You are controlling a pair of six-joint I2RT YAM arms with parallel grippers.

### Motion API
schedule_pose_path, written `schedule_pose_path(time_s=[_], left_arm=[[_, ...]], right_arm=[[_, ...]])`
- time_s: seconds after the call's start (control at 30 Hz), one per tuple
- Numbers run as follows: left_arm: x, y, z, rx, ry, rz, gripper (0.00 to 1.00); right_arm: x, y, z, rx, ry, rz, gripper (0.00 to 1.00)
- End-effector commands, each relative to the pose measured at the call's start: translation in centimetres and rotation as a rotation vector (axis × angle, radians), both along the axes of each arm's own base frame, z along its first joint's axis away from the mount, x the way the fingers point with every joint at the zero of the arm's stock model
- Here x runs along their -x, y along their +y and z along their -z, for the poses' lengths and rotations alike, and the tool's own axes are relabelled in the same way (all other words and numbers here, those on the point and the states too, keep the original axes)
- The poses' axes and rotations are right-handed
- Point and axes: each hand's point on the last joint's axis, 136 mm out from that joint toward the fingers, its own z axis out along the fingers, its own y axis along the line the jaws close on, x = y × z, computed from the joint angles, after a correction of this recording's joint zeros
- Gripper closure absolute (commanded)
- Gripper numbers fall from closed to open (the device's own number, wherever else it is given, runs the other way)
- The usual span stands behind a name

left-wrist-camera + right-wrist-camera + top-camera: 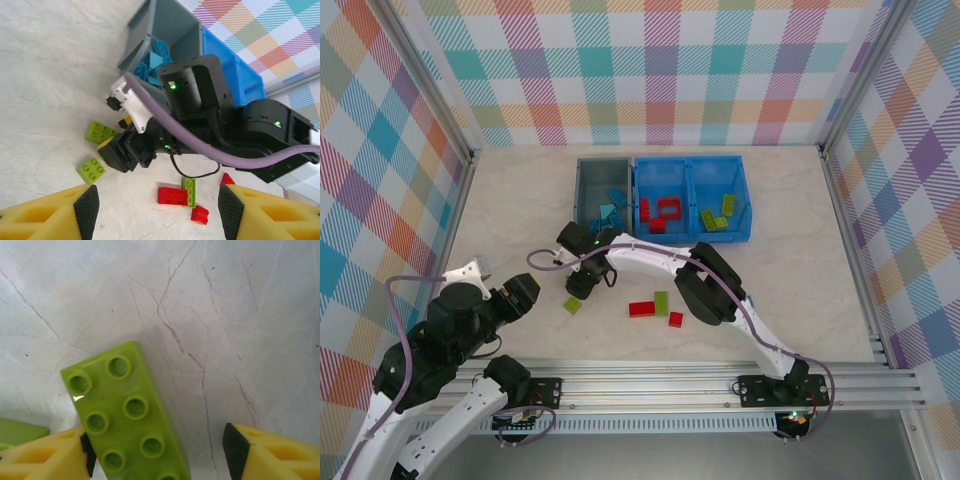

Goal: Sort the legos into containers by color

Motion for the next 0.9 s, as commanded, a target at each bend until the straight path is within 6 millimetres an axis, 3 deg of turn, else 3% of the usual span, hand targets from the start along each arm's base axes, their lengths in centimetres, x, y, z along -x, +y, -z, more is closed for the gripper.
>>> schedule_pose_path(time_s=[0.0,0.23,0.33,0.5,0.63,0.77,0.87], left_arm=[[1.0,2.0,0.5,-0.01,0.031,-0.086,0.34],[2.4,4.3,2.3,-0.005,0.102,-0.207,0.33],[2.2,3.9,2.5,-0.005,0.124,-0.194,0.33],[0.7,0.5,1.8,0.019,0.14,-0.065,0.31],[-1.4,-4.3,0.6,0.061,0.158,0.101,0.31],[-4.3,-9.7,-0.8,0.124,0.167,0.262,0.32],[-6.2,-14.0,-1.2,0.073,0.174,0.367,0.32]], right_arm=[[0.4,0.4,0.0,0.001,0.03,0.003,0.39],[0.5,0.8,-1.6,-0.055,0.039,0.053,0.61],[0.6,0.6,-4.6,-0.126,0.009,0.07,0.66],[0.7,-2.0,-12.2,-0.26,-0.069,0.135,0.67],[-0.8,-8.1,-17.2,-0.339,-0.106,0.289,0.68],[-4.3,-17.3,-19.6,-0.419,-0.083,0.547,0.68],[-7.2,-23.6,-19.9,-0.428,-0.087,0.742,0.68]])
